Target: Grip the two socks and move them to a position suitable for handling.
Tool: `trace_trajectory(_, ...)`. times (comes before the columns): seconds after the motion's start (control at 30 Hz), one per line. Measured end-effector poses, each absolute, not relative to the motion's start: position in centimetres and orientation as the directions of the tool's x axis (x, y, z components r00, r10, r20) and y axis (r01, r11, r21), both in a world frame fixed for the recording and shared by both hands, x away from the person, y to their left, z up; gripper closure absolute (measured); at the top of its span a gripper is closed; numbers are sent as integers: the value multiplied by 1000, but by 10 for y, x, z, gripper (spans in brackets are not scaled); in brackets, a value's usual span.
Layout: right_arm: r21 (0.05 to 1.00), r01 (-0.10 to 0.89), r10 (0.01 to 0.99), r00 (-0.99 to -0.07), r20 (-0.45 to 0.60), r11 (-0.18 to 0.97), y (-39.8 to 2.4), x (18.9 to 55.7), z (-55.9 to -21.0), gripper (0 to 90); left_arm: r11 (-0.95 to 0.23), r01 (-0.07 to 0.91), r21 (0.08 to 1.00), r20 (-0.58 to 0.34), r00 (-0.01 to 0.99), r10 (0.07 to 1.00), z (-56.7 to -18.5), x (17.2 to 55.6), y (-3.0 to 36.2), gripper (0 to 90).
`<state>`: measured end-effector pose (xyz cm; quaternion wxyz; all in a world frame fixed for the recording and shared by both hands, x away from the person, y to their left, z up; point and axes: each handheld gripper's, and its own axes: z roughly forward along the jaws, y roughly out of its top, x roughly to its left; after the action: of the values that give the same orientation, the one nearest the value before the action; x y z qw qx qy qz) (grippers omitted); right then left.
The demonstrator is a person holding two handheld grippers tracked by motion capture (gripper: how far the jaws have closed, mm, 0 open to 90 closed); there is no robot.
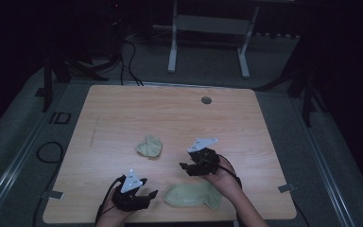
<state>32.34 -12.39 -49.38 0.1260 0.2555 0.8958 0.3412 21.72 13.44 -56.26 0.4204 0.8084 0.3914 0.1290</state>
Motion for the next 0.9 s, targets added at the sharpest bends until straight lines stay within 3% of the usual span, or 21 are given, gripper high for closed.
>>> trace_trajectory(0.5,644,406,538,-843,-9,648,-22,375,-499,381,-313,592,743,-115,573,812,-566,217,161,29)
trace_trajectory(0.7,619,453,582,-813,-9,642,4,397,-519,353,-244,596,765,-138,522,842,-565,217,169,21)
trace_trajectory(0.9,554,496,611,-791,-28,668,22,405,-547,307,-275,584,764,-104,532,841,-564,215,168,22)
